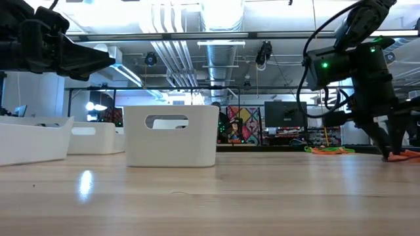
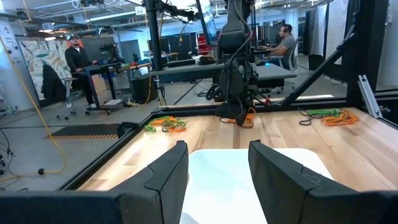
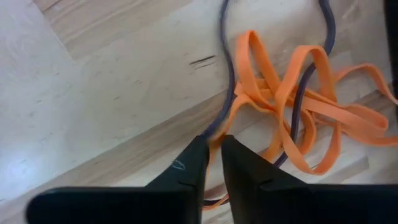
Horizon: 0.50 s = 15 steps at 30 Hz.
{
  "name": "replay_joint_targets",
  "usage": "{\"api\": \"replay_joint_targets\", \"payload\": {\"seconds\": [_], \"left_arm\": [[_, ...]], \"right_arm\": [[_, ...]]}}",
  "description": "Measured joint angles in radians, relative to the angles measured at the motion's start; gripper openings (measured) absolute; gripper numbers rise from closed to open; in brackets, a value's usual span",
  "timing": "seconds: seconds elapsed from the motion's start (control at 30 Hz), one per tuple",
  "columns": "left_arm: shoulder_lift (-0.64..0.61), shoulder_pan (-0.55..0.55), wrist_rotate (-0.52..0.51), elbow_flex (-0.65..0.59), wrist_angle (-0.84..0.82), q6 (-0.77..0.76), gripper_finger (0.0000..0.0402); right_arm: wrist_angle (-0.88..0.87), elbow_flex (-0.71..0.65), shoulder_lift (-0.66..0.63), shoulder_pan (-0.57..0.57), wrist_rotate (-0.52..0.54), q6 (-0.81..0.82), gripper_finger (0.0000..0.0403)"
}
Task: Sort rubber bands into baskets
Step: Put the orange rubber band into the bottom right white bin
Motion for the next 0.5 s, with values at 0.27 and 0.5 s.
{"api": "replay_joint_targets", "payload": {"seconds": [0.27, 0.5], "left_arm": [[0.000, 0.000, 0.000, 0.000, 0.000, 0.000, 0.0154], [0.000, 0.000, 0.000, 0.000, 0.000, 0.000, 0.0154]], "right_arm": [[-0.067, 0.056, -0.006, 0.005, 0.000, -0.090, 0.0009], [-0.098, 0.233, 0.008, 0.092, 0.043, -0.208, 0.0009]]}}
